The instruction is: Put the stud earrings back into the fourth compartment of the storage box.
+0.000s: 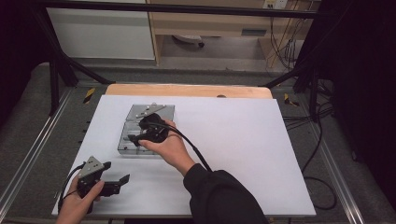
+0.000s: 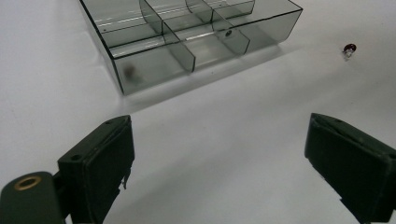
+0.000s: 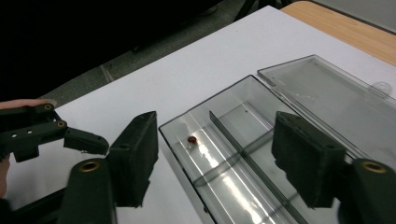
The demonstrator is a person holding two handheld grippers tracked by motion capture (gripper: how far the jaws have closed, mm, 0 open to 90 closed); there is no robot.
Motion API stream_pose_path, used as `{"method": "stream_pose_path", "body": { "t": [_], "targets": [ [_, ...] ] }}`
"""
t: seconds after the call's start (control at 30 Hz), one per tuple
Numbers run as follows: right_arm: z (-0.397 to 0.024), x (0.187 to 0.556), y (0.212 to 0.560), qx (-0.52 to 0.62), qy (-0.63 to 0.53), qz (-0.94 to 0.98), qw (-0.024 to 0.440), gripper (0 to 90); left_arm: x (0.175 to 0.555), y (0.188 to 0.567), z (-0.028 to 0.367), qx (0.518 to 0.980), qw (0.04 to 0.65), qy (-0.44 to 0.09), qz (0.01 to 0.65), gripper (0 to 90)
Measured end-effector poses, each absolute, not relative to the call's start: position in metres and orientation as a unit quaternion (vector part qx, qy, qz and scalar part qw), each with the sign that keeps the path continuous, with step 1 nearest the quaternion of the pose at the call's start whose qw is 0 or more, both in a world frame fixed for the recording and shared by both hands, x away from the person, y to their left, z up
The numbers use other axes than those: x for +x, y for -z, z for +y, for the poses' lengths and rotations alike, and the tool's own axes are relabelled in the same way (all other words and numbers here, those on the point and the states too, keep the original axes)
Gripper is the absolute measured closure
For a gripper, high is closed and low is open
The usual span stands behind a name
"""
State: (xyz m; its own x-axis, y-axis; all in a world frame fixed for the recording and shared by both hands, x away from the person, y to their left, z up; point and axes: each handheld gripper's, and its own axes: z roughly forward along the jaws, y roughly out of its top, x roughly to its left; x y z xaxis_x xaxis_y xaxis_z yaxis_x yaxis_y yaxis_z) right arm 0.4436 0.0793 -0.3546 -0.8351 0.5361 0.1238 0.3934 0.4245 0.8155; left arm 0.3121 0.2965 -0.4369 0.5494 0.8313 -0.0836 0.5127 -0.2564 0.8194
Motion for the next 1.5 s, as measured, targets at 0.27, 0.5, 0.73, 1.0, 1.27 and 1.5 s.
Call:
{"method": "stream_pose_path", "body": {
  "t": [0.27,0.5,0.73,1.0,1.27,1.5],
  "targets": [
    [0.047,0.434,0.350,0.294,-0.450,0.837,0.104,13.4,0.312,0.437,0.296,0.771,0.424,-0.187,0.436,8.5],
    [0.017,0.428,0.355,0.312,-0.438,0.835,0.113,7.8,0.312,0.437,0.296,0.772,0.422,-0.189,0.436,8.5],
    [-0.010,0.422,0.365,0.330,-0.432,0.832,0.114,6.5,0.312,0.437,0.296,0.772,0.421,-0.189,0.436,8.5],
    [-0.035,0.410,0.381,0.336,-0.419,0.835,0.117,11.1,0.312,0.438,0.296,0.774,0.420,-0.186,0.436,8.5],
    [-0.061,0.398,0.401,0.343,-0.412,0.837,0.110,20.8,0.312,0.438,0.295,0.775,0.418,-0.186,0.436,8.5],
    [-0.072,0.393,0.420,0.343,-0.397,0.846,0.094,34.8,0.312,0.438,0.295,0.775,0.418,-0.186,0.435,8.5]
  ]
}}
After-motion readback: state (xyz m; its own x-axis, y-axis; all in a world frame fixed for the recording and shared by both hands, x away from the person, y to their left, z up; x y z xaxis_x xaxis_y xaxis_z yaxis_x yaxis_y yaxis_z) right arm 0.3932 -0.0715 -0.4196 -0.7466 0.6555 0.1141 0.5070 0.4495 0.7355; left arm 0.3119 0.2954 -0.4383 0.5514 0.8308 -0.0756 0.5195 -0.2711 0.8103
